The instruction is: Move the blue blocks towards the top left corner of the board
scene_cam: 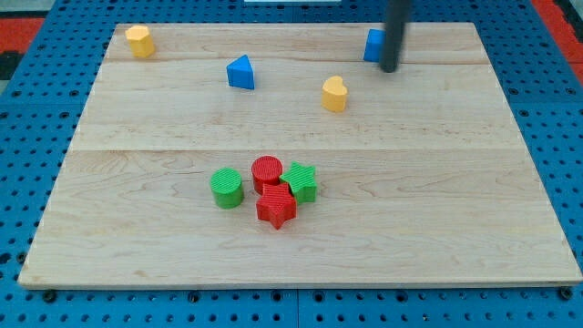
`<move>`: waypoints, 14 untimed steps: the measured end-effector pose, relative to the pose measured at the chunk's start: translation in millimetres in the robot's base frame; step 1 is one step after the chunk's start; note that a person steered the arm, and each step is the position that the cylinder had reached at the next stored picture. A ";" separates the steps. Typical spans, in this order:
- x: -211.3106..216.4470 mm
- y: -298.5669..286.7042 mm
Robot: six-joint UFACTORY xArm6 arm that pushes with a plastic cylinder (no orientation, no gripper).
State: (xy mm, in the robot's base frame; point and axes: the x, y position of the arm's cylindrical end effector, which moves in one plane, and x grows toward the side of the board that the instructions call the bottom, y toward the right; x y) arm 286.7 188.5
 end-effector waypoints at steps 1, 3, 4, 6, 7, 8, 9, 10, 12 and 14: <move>-51.0 3.5; -59.0 -249.4; -42.7 -251.5; 9.3 -218.9; 52.5 -200.2; 63.6 -242.3; 27.1 -289.9; 13.7 -334.2; 96.1 -281.3; 13.3 -369.1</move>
State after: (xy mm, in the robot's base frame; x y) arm 300.0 -180.6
